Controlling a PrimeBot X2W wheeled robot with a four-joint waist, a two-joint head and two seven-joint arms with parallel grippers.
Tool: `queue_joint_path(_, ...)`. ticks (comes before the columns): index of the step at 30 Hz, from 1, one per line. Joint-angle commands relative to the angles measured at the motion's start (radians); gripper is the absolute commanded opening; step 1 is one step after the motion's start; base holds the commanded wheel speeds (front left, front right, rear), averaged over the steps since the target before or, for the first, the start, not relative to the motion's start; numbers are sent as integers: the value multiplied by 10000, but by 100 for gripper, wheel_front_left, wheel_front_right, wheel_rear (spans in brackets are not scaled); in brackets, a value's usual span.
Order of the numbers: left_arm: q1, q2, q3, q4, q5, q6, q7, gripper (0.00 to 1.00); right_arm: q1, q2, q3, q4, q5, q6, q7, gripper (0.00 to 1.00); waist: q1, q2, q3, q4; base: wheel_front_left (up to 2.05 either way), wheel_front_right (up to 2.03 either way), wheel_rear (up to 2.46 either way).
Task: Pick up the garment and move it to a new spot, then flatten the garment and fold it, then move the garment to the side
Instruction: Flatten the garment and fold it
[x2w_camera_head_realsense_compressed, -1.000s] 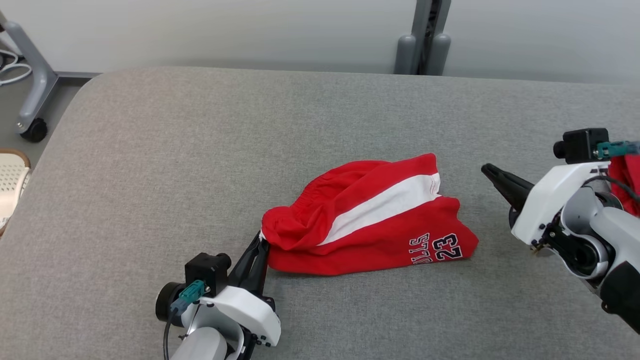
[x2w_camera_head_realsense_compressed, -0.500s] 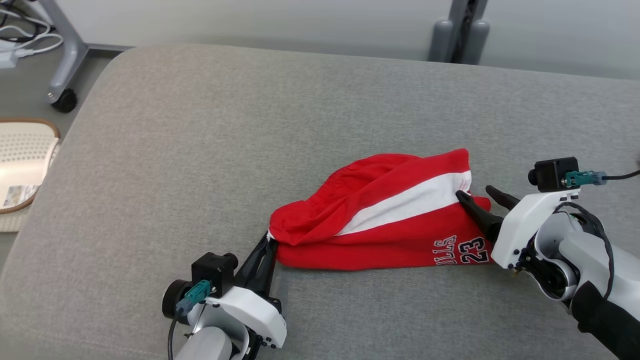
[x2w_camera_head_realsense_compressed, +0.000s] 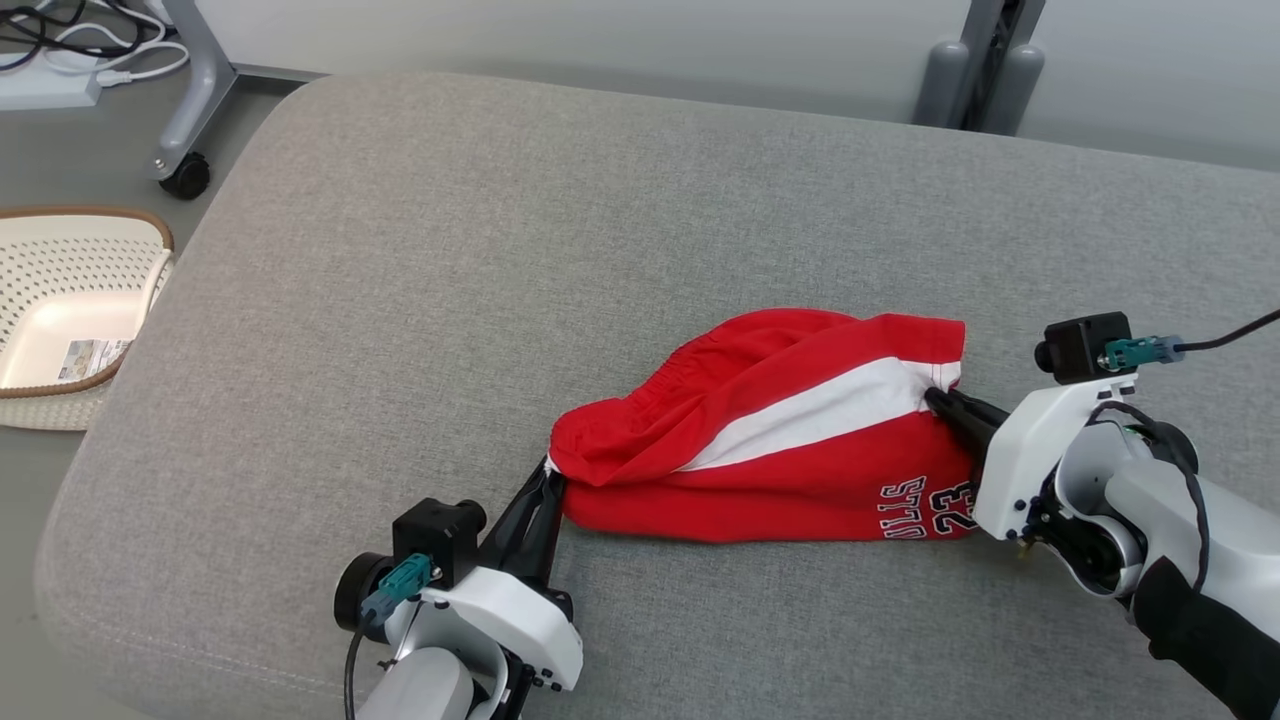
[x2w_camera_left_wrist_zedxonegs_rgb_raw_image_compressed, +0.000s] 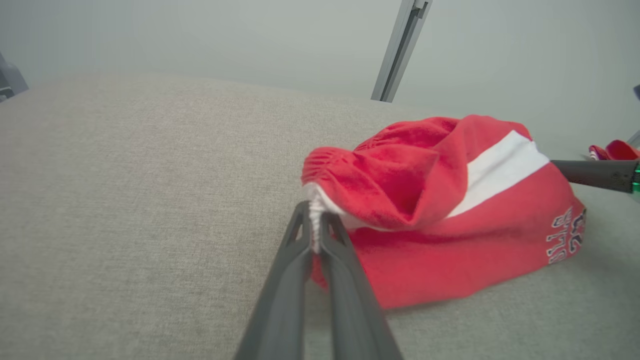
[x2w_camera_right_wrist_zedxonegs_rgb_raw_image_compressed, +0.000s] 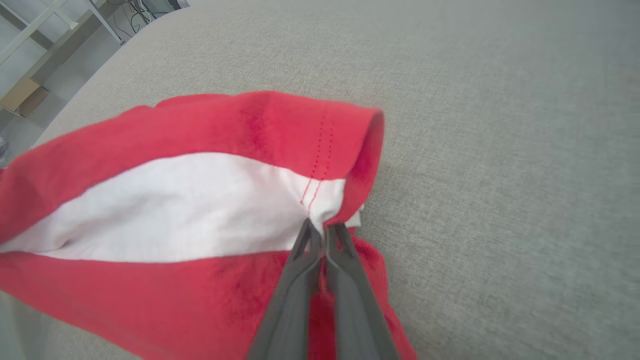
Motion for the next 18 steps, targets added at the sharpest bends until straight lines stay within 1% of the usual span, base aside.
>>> queue_joint_path(1, 11, 41, 37, -34, -22, 69, -36, 0, -101, -138, 61, -50, 25, 6, -129, 0, 0, -1, -47, -58, 0, 0, 0)
queue_joint_path(7, 68, 43, 154, -289, -30, 75, -36, 0, -264, -503, 137, -424, -75, 6, -967, 0, 0, -1, -259, -338, 0, 0, 0)
queue_joint_path(12, 50, 44, 451, -809, 173, -46, -36, 0, -519, -922, 90, -821, -210, 6, -1715, 0, 0, -1, -561, -756, 0, 0, 0)
queue_joint_path(18, -375, 86, 1006, -1781, 488, -299, -38, 0, -847, -1398, -417, -1238, -505, 4, -2043, 0, 0, -1, -947, -1430, 0, 0, 0)
